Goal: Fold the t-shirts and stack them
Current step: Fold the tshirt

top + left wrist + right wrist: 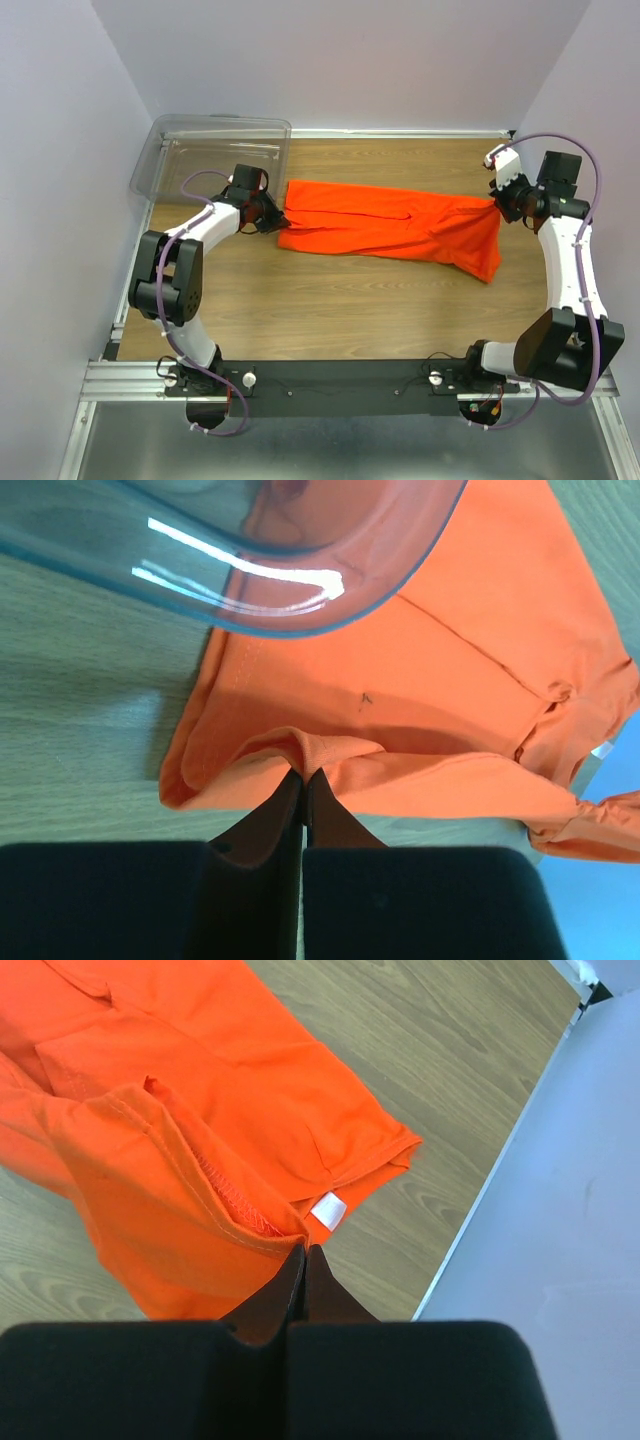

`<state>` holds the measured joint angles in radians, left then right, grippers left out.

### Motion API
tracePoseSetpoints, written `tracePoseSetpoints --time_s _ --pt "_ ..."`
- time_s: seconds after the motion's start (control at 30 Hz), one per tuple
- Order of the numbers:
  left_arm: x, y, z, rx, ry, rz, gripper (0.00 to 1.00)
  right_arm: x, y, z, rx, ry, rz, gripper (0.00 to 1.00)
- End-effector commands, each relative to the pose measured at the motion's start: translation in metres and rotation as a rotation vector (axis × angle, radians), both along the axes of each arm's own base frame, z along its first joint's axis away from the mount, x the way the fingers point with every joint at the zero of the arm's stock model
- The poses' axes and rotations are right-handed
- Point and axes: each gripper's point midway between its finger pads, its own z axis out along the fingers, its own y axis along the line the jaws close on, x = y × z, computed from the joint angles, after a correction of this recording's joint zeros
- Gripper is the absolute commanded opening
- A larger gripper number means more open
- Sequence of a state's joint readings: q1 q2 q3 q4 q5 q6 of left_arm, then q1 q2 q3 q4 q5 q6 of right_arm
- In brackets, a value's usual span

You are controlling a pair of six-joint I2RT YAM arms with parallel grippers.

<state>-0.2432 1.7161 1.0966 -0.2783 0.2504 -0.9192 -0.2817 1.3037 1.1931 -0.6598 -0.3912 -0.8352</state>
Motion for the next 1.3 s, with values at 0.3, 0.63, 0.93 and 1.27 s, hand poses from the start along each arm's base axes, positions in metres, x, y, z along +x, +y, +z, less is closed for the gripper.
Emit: tracePoseSetpoints --time_s 0.3,0.63,0.93,1.27 --pt "0.016 0.010 0.001 0.060 -0.021 0.020 0.06 0.017 0.004 0.006 0.042 -0.028 0.035 0.01" --pt "0.017 0.009 0.003 0.062 -0.041 -0.006 0.09 0.021 0.006 0.006 0.057 -0.029 0.046 0.01" --pt "0.011 0.002 0.013 0.033 -0.090 -0.069 0.43 0.021 0.009 0.001 0.076 -0.017 0.059 0.01" --pt "-0.020 -0.021 0.088 -0.111 -0.375 -0.225 0.53 0.024 0.016 -0.002 0.106 -0.013 0.092 0.01"
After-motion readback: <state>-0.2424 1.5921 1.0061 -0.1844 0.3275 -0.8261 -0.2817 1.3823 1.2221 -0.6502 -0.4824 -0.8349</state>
